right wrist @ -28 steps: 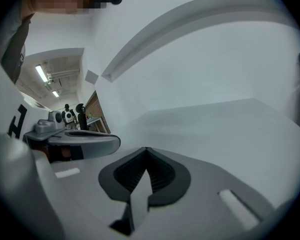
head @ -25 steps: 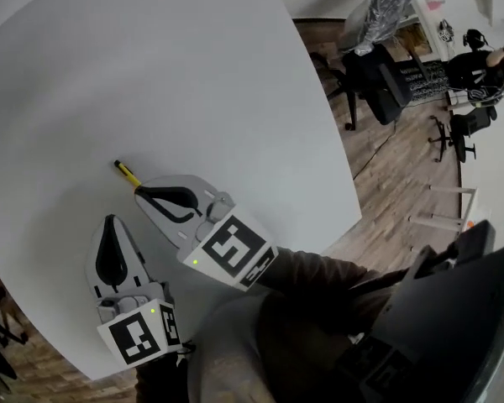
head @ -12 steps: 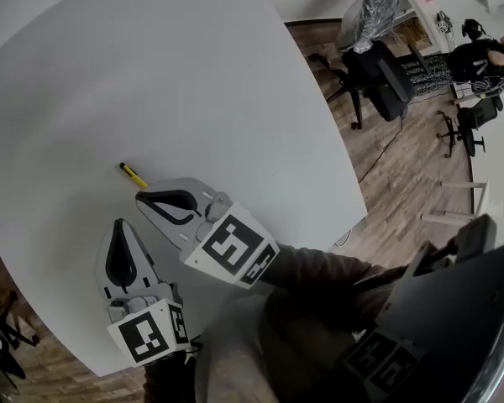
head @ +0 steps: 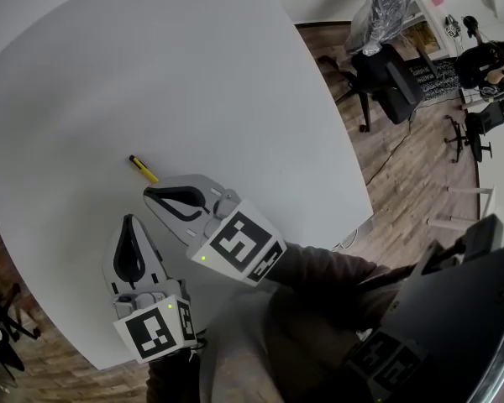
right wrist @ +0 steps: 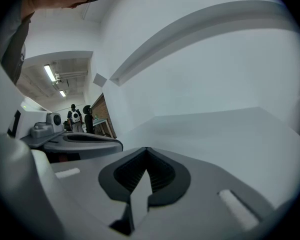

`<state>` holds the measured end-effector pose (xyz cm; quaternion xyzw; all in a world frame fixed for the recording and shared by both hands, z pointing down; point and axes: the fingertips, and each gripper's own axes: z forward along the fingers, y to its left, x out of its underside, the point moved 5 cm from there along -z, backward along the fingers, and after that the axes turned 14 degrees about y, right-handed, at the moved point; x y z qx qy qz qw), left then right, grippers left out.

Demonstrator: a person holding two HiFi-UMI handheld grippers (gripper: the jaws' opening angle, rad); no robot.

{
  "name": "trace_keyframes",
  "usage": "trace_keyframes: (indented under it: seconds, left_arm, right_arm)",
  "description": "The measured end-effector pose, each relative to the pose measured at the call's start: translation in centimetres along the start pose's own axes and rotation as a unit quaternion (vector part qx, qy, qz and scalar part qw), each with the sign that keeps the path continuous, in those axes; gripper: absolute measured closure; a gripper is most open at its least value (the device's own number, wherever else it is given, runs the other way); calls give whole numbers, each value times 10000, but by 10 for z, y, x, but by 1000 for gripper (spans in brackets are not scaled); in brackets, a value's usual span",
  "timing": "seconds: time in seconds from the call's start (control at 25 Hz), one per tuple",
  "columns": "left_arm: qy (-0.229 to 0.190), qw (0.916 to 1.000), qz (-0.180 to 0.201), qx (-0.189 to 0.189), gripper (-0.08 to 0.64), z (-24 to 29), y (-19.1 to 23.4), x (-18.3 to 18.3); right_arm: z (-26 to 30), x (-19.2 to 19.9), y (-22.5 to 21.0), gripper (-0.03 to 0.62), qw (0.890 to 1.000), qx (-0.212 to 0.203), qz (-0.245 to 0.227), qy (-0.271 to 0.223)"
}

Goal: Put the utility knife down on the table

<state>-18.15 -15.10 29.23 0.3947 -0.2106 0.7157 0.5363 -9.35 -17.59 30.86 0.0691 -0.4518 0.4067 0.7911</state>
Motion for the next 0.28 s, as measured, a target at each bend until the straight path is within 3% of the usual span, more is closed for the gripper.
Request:
trace_keyframes:
  seconds: [0.28]
  left_arm:
    - [-11,10000,-14,-7,558,-6,8,4]
  right_arm:
    - [5,-1,10,592,10000,-8,-19,6]
